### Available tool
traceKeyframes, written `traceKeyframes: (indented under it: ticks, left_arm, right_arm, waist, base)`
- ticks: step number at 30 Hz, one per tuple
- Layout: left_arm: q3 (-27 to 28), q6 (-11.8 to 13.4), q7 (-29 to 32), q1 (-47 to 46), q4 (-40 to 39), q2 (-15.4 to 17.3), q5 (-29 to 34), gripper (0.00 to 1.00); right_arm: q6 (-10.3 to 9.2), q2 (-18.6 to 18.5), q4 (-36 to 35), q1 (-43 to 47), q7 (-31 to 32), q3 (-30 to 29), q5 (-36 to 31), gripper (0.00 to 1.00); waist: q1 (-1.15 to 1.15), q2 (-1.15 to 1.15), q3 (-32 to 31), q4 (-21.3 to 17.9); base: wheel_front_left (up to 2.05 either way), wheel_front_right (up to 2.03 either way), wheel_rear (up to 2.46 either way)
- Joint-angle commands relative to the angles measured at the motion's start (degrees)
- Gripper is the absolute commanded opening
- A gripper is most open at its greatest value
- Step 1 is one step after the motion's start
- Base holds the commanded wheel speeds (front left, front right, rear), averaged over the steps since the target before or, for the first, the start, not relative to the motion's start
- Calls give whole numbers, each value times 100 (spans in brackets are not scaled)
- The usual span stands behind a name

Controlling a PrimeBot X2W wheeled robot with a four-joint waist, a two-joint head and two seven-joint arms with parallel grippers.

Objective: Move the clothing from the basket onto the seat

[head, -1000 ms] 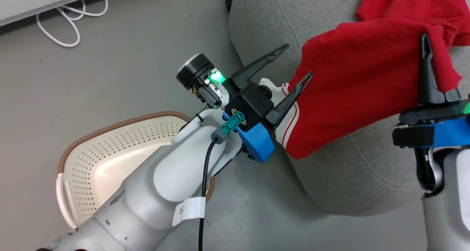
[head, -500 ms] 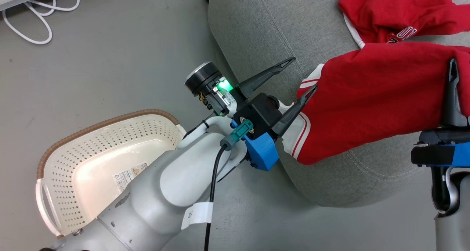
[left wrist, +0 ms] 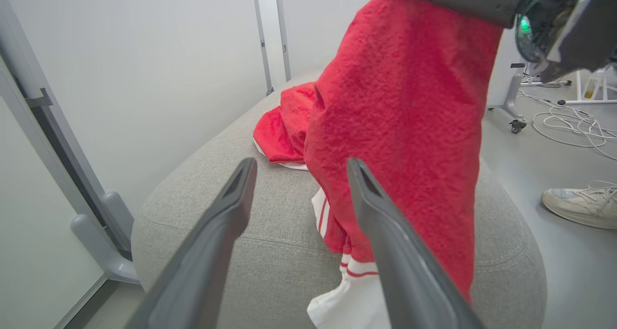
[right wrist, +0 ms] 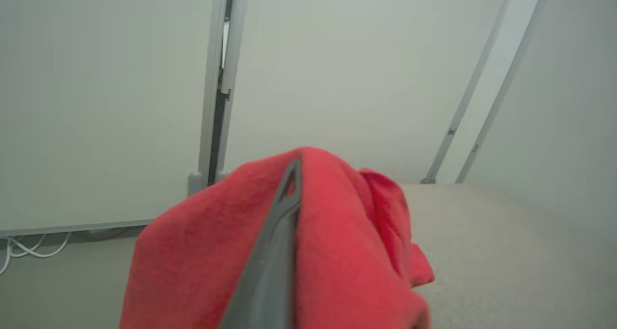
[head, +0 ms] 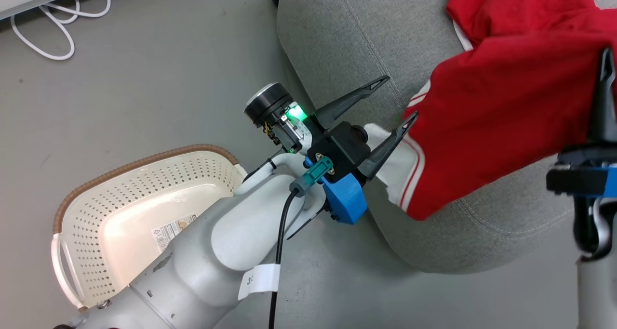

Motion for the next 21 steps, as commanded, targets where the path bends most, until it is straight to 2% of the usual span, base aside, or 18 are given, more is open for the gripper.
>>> traceKeyframes:
  ticks: [1, 7, 9, 11, 16, 21]
  left_arm:
    - [13, 24, -23, 12, -5, 17, -11, 100]
    - [71, 68, -34, -66, -60, 121, -12, 100]
    - [92, 96, -31, -127, -103, 172, 6, 100]
    - [92, 103, -21, -157, -125, 189, 20, 100]
    - [112, 137, 63, -316, -251, 345, 70, 100]
    - [132, 188, 164, -485, -462, 505, 140, 100]
  right_arm:
    - [1, -71, -72, -184, -6, 17, -8, 0]
    - [1, -413, -275, -1072, -6, 121, -22, 0]
    - [1, -671, -324, -1627, -6, 47, -44, 0]
    - [1, -773, -346, -1823, -6, -11, -42, 0]
    - [1, -1284, -422, -2684, -4, -545, 30, 0]
    - [1, -1957, -239, -3347, -4, -1183, 176, 0]
  waist:
    - [0, 0, 24, -3]
    - [0, 0, 258, 6]
    - [0, 0, 438, 27]
    - [0, 0, 517, 39]
    - [0, 0, 943, 97]
    - [0, 0, 1357, 140]
  base:
    - [0, 0, 0]
    - [0, 0, 0]
    - [0, 0, 0]
    - [0, 0, 0]
    - [0, 0, 0]
    - [0, 0, 0]
